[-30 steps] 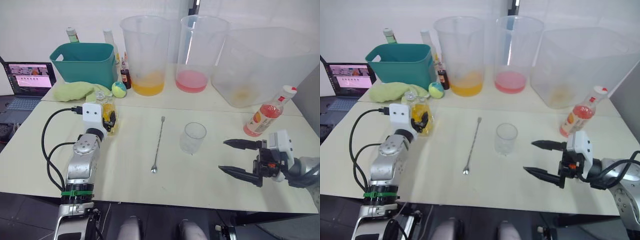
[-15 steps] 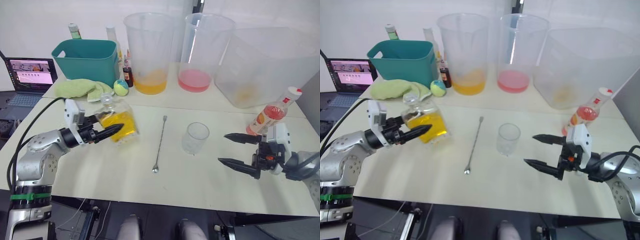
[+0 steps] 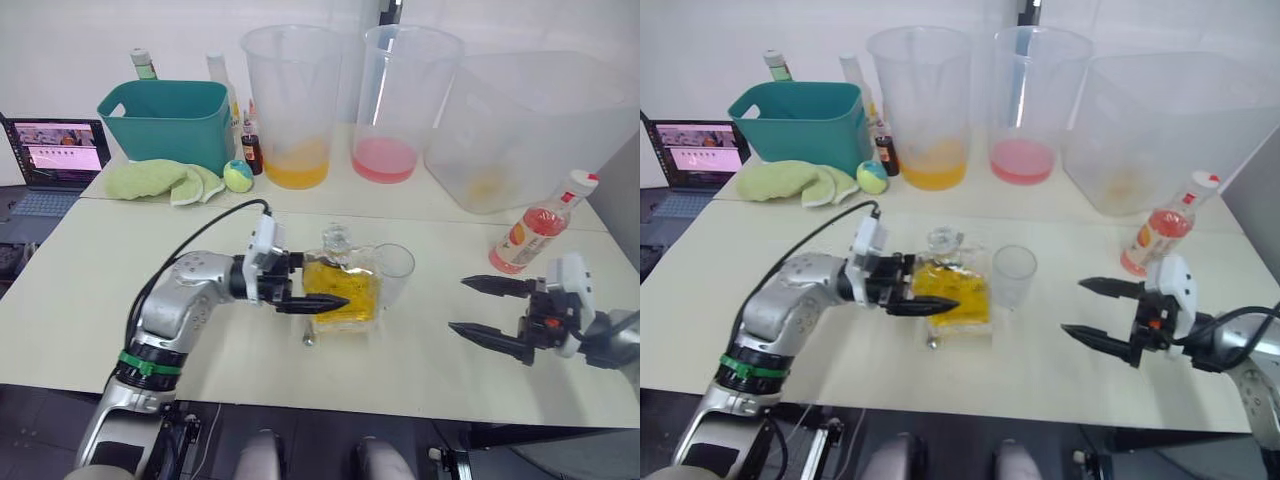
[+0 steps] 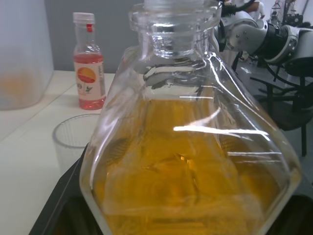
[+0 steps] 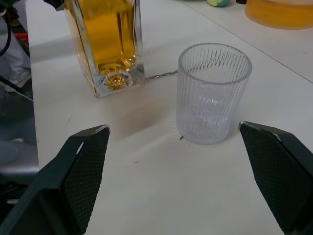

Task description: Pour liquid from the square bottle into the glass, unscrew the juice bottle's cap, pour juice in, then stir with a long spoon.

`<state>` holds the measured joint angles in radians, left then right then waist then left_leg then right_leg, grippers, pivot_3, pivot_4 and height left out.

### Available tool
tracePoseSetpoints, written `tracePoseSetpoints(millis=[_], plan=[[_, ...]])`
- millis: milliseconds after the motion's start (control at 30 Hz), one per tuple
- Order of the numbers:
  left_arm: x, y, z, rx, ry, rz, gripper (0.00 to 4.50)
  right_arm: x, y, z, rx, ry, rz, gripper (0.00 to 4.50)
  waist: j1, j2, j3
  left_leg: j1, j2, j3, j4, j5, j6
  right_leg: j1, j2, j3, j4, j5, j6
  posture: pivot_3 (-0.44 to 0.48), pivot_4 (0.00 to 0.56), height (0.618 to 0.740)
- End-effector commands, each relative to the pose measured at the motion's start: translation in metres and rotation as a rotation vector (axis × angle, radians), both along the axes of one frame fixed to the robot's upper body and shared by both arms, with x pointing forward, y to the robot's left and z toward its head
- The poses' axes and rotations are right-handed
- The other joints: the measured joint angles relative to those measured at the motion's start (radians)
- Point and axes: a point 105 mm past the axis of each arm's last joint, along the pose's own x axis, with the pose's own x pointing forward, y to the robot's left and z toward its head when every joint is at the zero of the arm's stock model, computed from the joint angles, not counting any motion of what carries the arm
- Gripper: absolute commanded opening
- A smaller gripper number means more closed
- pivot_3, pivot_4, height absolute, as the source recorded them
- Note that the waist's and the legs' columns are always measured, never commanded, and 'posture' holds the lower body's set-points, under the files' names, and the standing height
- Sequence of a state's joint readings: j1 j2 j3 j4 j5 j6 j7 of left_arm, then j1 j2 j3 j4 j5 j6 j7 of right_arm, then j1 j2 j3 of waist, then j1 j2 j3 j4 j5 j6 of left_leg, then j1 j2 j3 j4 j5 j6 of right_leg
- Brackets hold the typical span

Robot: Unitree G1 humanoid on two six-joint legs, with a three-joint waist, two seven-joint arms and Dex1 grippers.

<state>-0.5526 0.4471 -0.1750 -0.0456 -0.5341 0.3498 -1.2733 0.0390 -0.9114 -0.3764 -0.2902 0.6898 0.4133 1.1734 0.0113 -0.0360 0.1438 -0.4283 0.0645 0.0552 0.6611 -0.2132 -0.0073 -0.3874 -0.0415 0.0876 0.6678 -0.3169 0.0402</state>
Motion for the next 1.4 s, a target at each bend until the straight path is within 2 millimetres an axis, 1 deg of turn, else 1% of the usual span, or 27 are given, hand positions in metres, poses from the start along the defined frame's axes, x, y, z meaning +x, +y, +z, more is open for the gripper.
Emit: tracePoseSetpoints(millis=[33, 133, 300, 533, 600, 633, 667, 700, 733, 933, 1100, 1267, 1400], plan=[[-0.006, -0.013, 0.014, -0.026, -0.12, -0.058, 2.84, -0.003, -0.002, 0.011, -0.004, -0.042, -0.004, 4.5, -0.001, 0.0, 0.0, 0.0, 0.0, 0.0, 0.0, 0.0, 0.0, 0.0, 0.0, 0.0, 0.0, 0.0, 0.0, 0.0, 0.15, 0.73], [-0.007, -0.023, 0.0, 0.033, -0.158, -0.072, 2.84, -0.003, -0.002, 0.011, 0.001, -0.041, -0.015, 4.5, -0.001, 0.0, 0.0, 0.0, 0.0, 0.0, 0.0, 0.0, 0.0, 0.0, 0.0, 0.001, 0.0, 0.0, 0.0, 0.0, 0.15, 0.73], [-0.007, -0.027, -0.014, 0.1, -0.197, -0.097, 2.84, -0.003, 0.0, 0.01, 0.007, -0.043, -0.023, 4.5, -0.001, 0.001, 0.0, 0.0, 0.0, 0.0, 0.0, 0.0, 0.0, 0.0, 0.0, 0.001, 0.0, 0.0, 0.0, 0.0, 0.15, 0.73], [-0.006, -0.025, -0.033, 0.135, -0.153, -0.091, 2.84, -0.004, 0.004, 0.009, 0.016, -0.046, -0.032, 4.5, 0.001, 0.001, 0.0, 0.0, -0.001, 0.0, 0.0, 0.0, 0.0, 0.0, 0.0, 0.001, 0.0, 0.0, 0.0, 0.0, 0.15, 0.73], [-0.005, -0.024, -0.034, 0.118, -0.13, -0.081, 2.84, -0.004, 0.004, 0.009, 0.017, -0.048, -0.033, 4.5, 0.002, 0.001, 0.0, 0.0, -0.001, 0.0, 0.0, 0.0, 0.0, 0.0, 0.0, 0.001, 0.0, 0.0, 0.0, 0.0, 0.15, 0.73], [-0.005, -0.024, -0.033, 0.112, -0.123, -0.076, 3.86, -0.004, 0.005, 0.009, 0.017, -0.05, -0.033, 4.5, 0.002, 0.001, 0.0, 0.0, -0.001, 0.0, 0.0, 0.0, 0.0, 0.001, 0.0, 0.001, 0.0, 0.0, 0.0, 0.0, 0.15, 0.73], [-0.005, -0.023, -0.032, 0.102, -0.114, -0.078, 4.08, -0.004, 0.005, 0.009, 0.018, -0.049, -0.034, 4.5, 0.003, 0.001, 0.0, 0.0, -0.001, 0.0, 0.0, 0.0, 0.0, 0.001, 0.0, 0.001, 0.0, 0.0, 0.0, 0.0, 0.15, 0.73], [-0.005, -0.023, -0.03, 0.095, -0.107, -0.08, 4.41, -0.004, 0.005, 0.009, 0.018, -0.049, -0.034, 4.5, 0.002, 0.001, 0.0, 0.0, -0.001, 0.0, 0.001, 0.0, 0.0, 0.001, 0.0, 0.001, 0.0, 0.0, 0.0, 0.0, 0.15, 0.73], [-0.006, -0.022, -0.027, 0.082, -0.097, -0.082, 4.47, -0.004, 0.006, 0.009, 0.019, -0.049, -0.034, 4.5, 0.001, 0.001, 0.0, 0.0, -0.001, 0.0, 0.001, 0.0, 0.0, 0.001, 0.0, 0.001, 0.0, 0.0, 0.0, 0.0, 0.15, 0.73], [-0.01, -0.021, -0.016, 0.055, -0.058, -0.097, 4.47, -0.004, 0.007, 0.009, 0.021, -0.047, -0.03, 4.5, 0.0, 0.002, 0.0, 0.001, 0.0, 0.0, 0.001, 0.0, 0.0, 0.001, 0.0, 0.001, 0.001, 0.0, 0.0, 0.0, 0.15, 0.73], [-0.011, -0.022, -0.017, 0.056, -0.05, -0.094, 4.47, -0.004, 0.008, 0.009, 0.023, -0.046, -0.031, 4.5, 0.0, 0.002, 0.0, 0.002, -0.001, 0.0, 0.0, 0.0, 0.0, 0.002, 0.0, 0.002, 0.002, 0.0, 0.001, 0.0, 0.15, 0.73], [-0.011, -0.026, -0.022, 0.071, -0.056, -0.089, 4.47, -0.003, 0.007, 0.011, 0.026, -0.052, -0.041, 4.5, 0.0, 0.002, 0.0, 0.002, -0.001, 0.0, 0.001, 0.0, 0.0, 0.002, 0.0, 0.002, 0.002, 0.0, 0.001, 0.0, 0.15, 0.73], [-0.013, -0.031, -0.02, 0.054, -0.063, -0.092, 4.47, -0.003, 0.007, 0.01, 0.025, -0.053, -0.049, 4.5, 0.0, 0.002, 0.0, 0.002, -0.001, 0.0, 0.001, 0.0, 0.0, 0.002, 0.0, 0.002, 0.002, 0.0, 0.001, 0.0, 0.15, 0.73]])
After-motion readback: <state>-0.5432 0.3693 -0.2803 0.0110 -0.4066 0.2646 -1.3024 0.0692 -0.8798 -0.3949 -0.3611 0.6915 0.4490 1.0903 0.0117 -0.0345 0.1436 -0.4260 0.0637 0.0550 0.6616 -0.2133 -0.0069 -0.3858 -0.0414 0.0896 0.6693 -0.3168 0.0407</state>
